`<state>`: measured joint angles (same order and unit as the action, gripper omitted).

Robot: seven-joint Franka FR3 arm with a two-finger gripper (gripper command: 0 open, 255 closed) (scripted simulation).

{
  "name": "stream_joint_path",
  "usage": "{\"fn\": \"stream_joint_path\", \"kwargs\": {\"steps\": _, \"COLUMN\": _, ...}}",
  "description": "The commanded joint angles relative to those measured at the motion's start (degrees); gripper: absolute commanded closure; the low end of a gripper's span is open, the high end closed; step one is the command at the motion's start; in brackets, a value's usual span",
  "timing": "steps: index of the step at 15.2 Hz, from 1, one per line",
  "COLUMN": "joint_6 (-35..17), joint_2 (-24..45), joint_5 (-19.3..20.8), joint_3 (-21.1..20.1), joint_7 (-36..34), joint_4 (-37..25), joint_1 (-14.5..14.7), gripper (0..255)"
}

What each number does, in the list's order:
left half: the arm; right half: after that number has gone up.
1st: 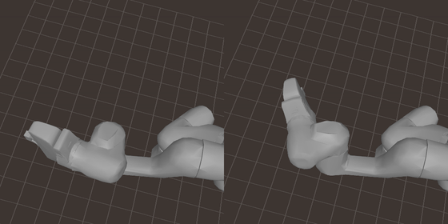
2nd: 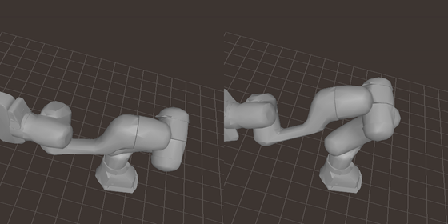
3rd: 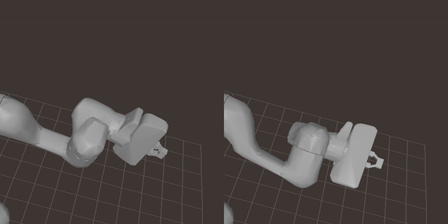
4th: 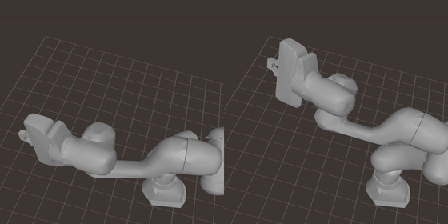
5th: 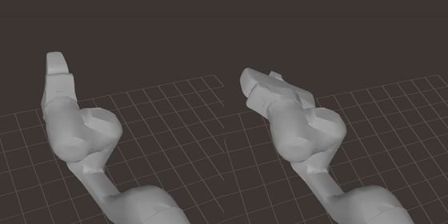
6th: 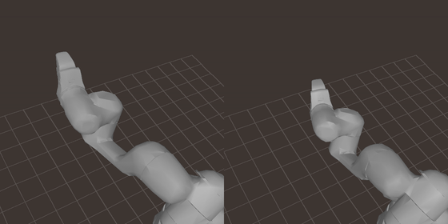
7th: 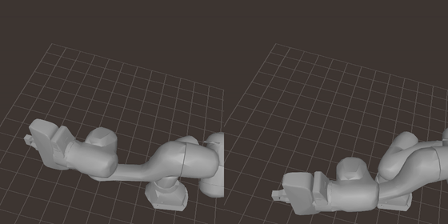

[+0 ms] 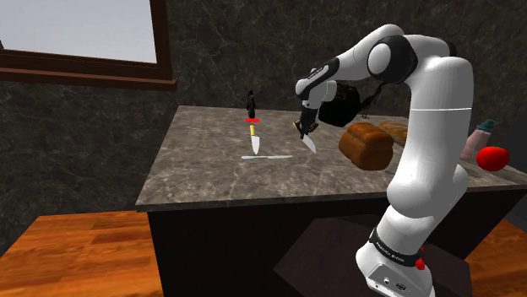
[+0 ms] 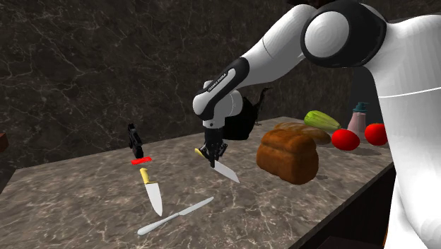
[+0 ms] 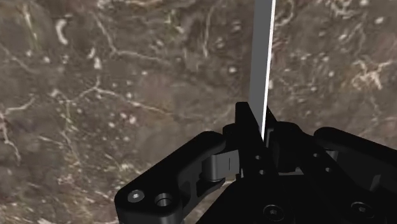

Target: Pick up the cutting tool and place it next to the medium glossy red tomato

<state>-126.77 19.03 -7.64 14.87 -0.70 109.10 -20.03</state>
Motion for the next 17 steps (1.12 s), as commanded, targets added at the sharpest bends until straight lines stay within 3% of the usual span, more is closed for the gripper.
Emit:
{"fn": "stream_joint_path", "kwargs": {"steps": 1, "joint_6": 0.0, "joint_2": 0.0, "joint_5": 0.0, "joint_3": 0.0, "joint_7": 0.0, "joint_4": 0.0, "joint_1": 0.0, "gripper": 255}}
{"fn": "stream_joint_path", "kwargs": {"steps": 5, "joint_6": 0.0, "joint_2": 0.0, "joint_5": 0.0, "joint_3": 0.0, "joint_7": 0.0, "joint_4": 0.0, "joint_1": 0.0, "gripper": 255}}
{"fn": "stream_joint_path", "kwargs": {"steps": 17, "joint_6": 7.91, "joint_2": -4.23, "joint_5": 1.68, "joint_3": 0.59, "joint_7": -1.22, "joint_4": -3.87, "joint_1": 0.39, "gripper": 255}}
